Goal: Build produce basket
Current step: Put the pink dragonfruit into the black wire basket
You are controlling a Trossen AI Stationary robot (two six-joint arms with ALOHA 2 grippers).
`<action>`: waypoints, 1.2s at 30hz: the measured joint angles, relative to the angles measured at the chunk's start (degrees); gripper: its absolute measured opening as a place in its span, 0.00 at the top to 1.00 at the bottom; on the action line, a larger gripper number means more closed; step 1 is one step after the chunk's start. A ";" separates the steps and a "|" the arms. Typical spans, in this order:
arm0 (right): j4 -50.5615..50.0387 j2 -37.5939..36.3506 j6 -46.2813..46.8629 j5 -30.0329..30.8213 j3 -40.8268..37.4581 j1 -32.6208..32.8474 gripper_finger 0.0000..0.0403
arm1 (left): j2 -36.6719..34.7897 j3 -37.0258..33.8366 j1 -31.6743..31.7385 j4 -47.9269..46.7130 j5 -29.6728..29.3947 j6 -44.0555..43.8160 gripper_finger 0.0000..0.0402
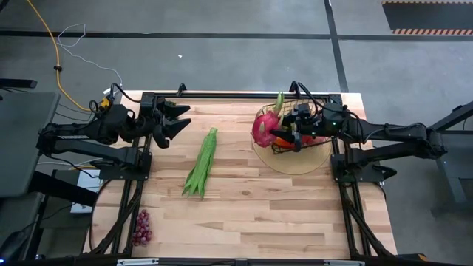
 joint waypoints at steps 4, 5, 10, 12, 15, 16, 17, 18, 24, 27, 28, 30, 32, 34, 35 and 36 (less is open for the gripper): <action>0.00 0.00 0.00 0.01 0.00 0.00 0.44 | 0.00 0.00 0.00 0.00 0.00 0.13 0.23; 0.00 0.00 0.01 0.01 0.00 0.00 0.44 | 0.00 0.00 0.00 0.00 0.00 0.13 0.23; 0.00 0.00 -0.31 0.67 0.00 0.01 0.44 | 0.00 0.00 0.00 0.00 0.00 0.13 0.23; 0.00 0.00 -0.45 1.96 0.00 -0.04 0.44 | 0.00 0.00 0.02 0.00 0.00 0.11 0.23; -3.12 0.00 -1.70 5.49 1.77 -0.95 0.44 | 0.00 0.00 0.00 0.00 0.00 0.41 0.23; -5.90 0.00 -2.24 6.68 3.38 -1.51 0.44 | 0.00 0.00 0.02 0.00 0.00 0.44 0.23; -8.93 0.00 -3.23 7.95 5.19 -2.11 0.44 | 0.00 0.00 0.00 0.00 0.00 0.36 0.23; -12.37 0.00 -4.29 9.32 7.18 -2.75 0.44 | 0.00 0.00 0.01 0.00 0.00 0.17 0.23; -39.21 1.12 -9.08 22.79 21.73 -7.65 0.44 | 0.00 0.00 0.01 0.00 -0.82 0.03 0.23; -52.07 2.48 -6.49 32.23 26.38 -10.52 0.44 | 0.00 0.00 0.00 0.00 -0.94 -0.07 0.23; -55.70 3.00 -5.47 34.54 27.01 -11.74 0.44 | 0.00 -0.02 0.01 0.00 -0.97 -0.06 0.23; -62.25 4.00 -2.75 35.73 27.13 -14.97 0.44 | 0.00 -0.02 0.02 0.00 -1.09 0.02 0.23; -66.76 5.07 -0.64 33.75 25.61 -18.67 0.44 | 0.00 -0.02 0.00 0.00 -1.11 0.50 0.23; -70.74 6.42 2.42 28.43 22.65 -22.13 0.44 | 0.00 -0.02 0.00 0.02 -1.11 1.04 0.23; -71.67 7.11 3.87 25.38 20.81 -23.79 0.44 | 0.00 -0.02 0.00 0.02 -1.11 1.15 0.23; -71.79 7.61 4.69 22.99 18.94 -25.07 0.44 | 0.00 -0.02 0.01 0.02 -1.14 1.18 0.23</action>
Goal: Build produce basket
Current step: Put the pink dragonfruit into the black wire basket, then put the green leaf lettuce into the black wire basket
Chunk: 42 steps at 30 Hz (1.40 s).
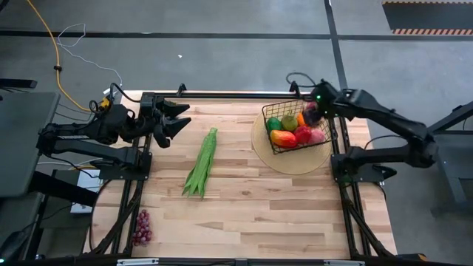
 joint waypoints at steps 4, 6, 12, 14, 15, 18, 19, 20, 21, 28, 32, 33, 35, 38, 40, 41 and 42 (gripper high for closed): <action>3.59 2.03 0.00 -2.37 -6.58 -3.19 0.44 | 0.00 0.00 0.02 0.00 -0.41 0.15 0.23; 6.62 2.87 0.08 -2.08 -8.56 -4.11 0.44 | 0.00 0.00 0.01 0.00 -0.42 0.24 0.23; 10.43 4.35 4.20 -1.31 -10.46 -6.07 0.44 | 0.00 0.00 -0.01 0.00 -0.41 0.20 0.23; 10.22 4.33 4.07 -1.38 -10.48 -6.14 0.44 | 0.00 0.00 0.01 0.01 -0.41 0.27 0.23; 10.23 4.30 3.41 -1.45 -10.50 -6.14 0.44 | 0.00 0.00 0.02 0.02 -0.41 0.41 0.23; 11.31 4.31 -1.68 -1.70 -10.56 -6.14 0.44 | 0.00 0.00 0.02 0.02 -0.41 1.13 0.23; 11.59 4.33 -2.64 -1.73 -10.57 -6.12 0.44 | 0.00 0.00 0.00 0.02 -0.41 1.16 0.23; 11.79 4.32 -3.23 -1.75 -10.59 -6.14 0.44 | 0.00 0.00 0.01 0.02 -0.41 1.19 0.23; 11.98 4.33 -3.85 -1.78 -10.61 -6.25 0.44 | 0.00 0.00 0.01 0.02 -0.41 1.22 0.23; 12.14 4.38 -5.02 -3.07 -10.58 -6.40 0.23 | -0.01 0.00 0.01 0.02 -0.11 1.23 0.23; 9.89 4.63 -7.95 -0.42 -7.09 -6.40 0.05 | 0.00 0.00 0.00 0.02 -0.04 1.29 0.23; 10.12 4.52 -8.57 0.12 -5.21 -6.65 0.03 | 0.00 0.00 -0.01 0.02 -0.04 1.27 0.23; 8.79 4.46 -9.26 0.10 -2.09 -6.87 0.04 | 0.00 0.00 0.00 0.02 0.05 1.25 0.23; 9.09 4.18 -8.98 -1.30 2.33 -6.69 0.09 | -0.01 0.00 0.01 0.02 0.07 1.27 0.23; 9.37 3.41 -8.96 -3.45 4.26 -6.32 0.11 | -0.02 0.00 0.02 0.00 0.06 1.22 0.23; 10.04 2.94 -8.75 -4.74 4.61 -5.90 0.11 | -0.03 0.00 -0.01 0.00 0.07 1.20 0.23; 11.35 2.29 -8.47 -6.27 4.62 -5.45 0.12 | -0.09 0.00 0.00 -0.02 0.07 1.16 0.23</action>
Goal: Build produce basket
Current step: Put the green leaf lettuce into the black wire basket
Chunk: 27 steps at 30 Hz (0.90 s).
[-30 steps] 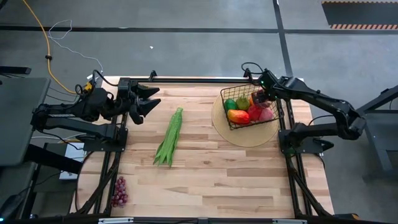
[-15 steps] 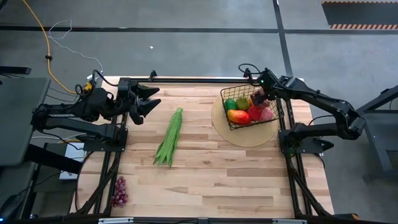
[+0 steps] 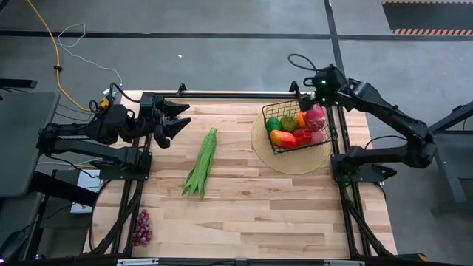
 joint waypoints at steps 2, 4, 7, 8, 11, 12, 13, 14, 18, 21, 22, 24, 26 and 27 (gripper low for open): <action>4.24 -1.85 1.13 -2.96 -0.68 1.18 0.12 | -0.06 0.00 0.02 0.00 0.00 0.04 0.23; 8.60 -3.36 2.59 -7.21 -1.90 2.49 0.12 | -0.06 0.00 0.00 0.00 0.00 0.04 0.23; 14.54 -4.84 3.57 -14.21 -3.49 4.52 0.12 | -0.11 0.00 0.01 0.00 -0.15 0.13 0.23; 16.65 -5.26 3.34 -15.96 -3.67 5.35 0.12 | -0.11 0.00 0.00 0.00 -0.44 0.13 0.23; 22.39 -5.52 2.79 -18.17 -3.79 7.77 0.12 | -0.11 0.00 0.02 0.00 -0.46 0.15 0.23; 23.97 -5.51 1.97 -18.25 -3.84 8.54 0.12 | -0.11 0.00 0.02 0.00 -0.46 0.15 0.23; 25.70 -5.51 1.33 -18.24 -3.84 9.23 0.12 | -0.11 0.00 0.01 0.00 -0.46 0.14 0.23; 27.27 -5.53 0.75 -18.23 -3.82 9.83 0.12 | -0.09 0.00 0.00 0.00 -0.46 0.14 0.23; 30.47 -5.57 0.33 -18.47 -3.83 11.30 0.12 | -0.08 0.00 0.01 0.00 -0.46 0.13 0.23; 31.33 -5.57 -0.43 -20.45 -3.82 11.96 0.12 | -0.08 0.00 0.00 -0.02 -0.46 0.13 0.23; 31.55 -5.57 -0.72 -21.50 -3.83 12.24 0.12 | -0.08 0.00 0.02 -0.02 -0.46 0.13 0.23; 32.42 -5.57 -0.64 -23.51 -3.84 12.91 0.12 | -0.08 0.00 0.02 -0.07 -0.46 0.13 0.23; 33.69 -5.57 0.22 -26.09 -3.83 13.58 0.12 | -0.08 0.00 0.02 -0.12 -0.46 0.13 0.23; 34.53 -5.57 0.81 -27.03 -3.82 13.90 0.12 | -0.08 0.00 0.01 -0.18 -0.45 0.13 0.23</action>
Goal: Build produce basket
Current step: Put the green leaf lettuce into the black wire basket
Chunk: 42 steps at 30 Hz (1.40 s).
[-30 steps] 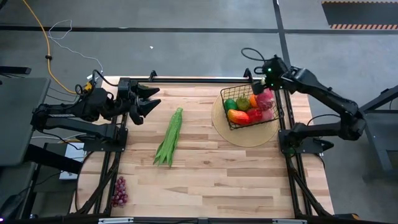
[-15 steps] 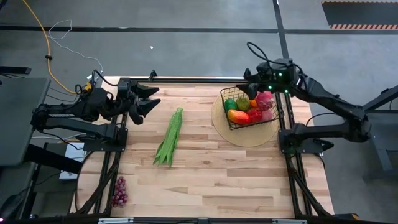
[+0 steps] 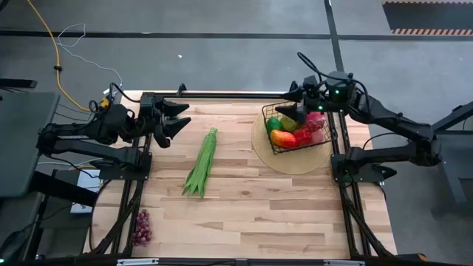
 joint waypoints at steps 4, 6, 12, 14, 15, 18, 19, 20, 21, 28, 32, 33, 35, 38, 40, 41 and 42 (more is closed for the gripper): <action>3.48 0.00 0.42 -1.85 -0.01 2.13 0.12 | 0.00 0.00 -0.02 -0.13 0.02 0.00 0.23; 4.58 0.00 -0.30 -1.23 0.00 3.91 0.12 | 0.00 0.00 0.00 -0.76 0.01 -0.01 0.23; 7.58 0.00 -0.53 0.66 -0.01 9.44 0.12 | 0.00 0.00 0.01 -5.97 -0.01 -1.53 0.23; 8.45 0.00 -0.49 0.69 0.00 10.78 0.12 | 0.02 -0.01 -0.01 -7.01 -0.04 -1.54 0.23; 8.89 0.00 -0.48 0.84 0.00 11.37 0.12 | 0.02 -0.02 -0.01 -7.21 -0.03 -1.53 0.23; 9.35 0.00 -0.48 2.64 -0.01 12.81 0.12 | 0.02 0.00 0.01 -7.18 -0.14 -1.56 0.23; 9.35 0.00 -0.49 3.25 0.00 13.12 0.12 | 0.04 0.00 0.01 -7.20 -0.47 -1.94 0.23; 9.35 0.00 -0.46 3.81 -0.01 13.36 0.12 | 0.31 0.00 -0.01 -7.19 -1.31 -2.82 0.23; 9.35 0.00 -0.19 4.30 0.00 13.54 0.12 | 0.74 0.08 -0.02 -7.28 -2.51 -4.10 0.23; 9.35 0.00 2.55 5.29 0.00 13.83 0.12 | 12.05 8.36 3.95 -26.08 -6.51 -9.79 0.23; 9.32 0.00 3.01 5.35 0.00 13.83 0.12 | 20.48 9.60 7.57 -34.28 -1.26 -13.36 0.23; 9.32 0.00 3.07 5.35 0.00 13.83 0.12 | 22.82 9.60 8.29 -35.77 -0.03 -14.21 0.23; 9.32 0.00 3.67 5.35 0.00 13.83 0.12 | 27.63 9.60 9.38 -38.86 0.50 -15.67 0.23; 9.18 0.00 4.08 5.35 0.00 13.83 0.12 | 35.04 9.60 10.97 -41.58 -0.18 -18.18 0.23; 9.04 0.00 4.08 5.35 0.00 13.83 0.12 | 39.92 9.60 12.35 -41.94 -0.18 -19.37 0.23; 8.90 0.00 4.08 5.35 0.00 13.83 0.12 | 42.25 9.60 13.01 -41.65 0.19 -19.81 0.23; 8.84 0.00 4.08 5.35 0.00 13.83 0.12 | 44.48 9.60 13.74 -41.46 1.14 -20.14 0.23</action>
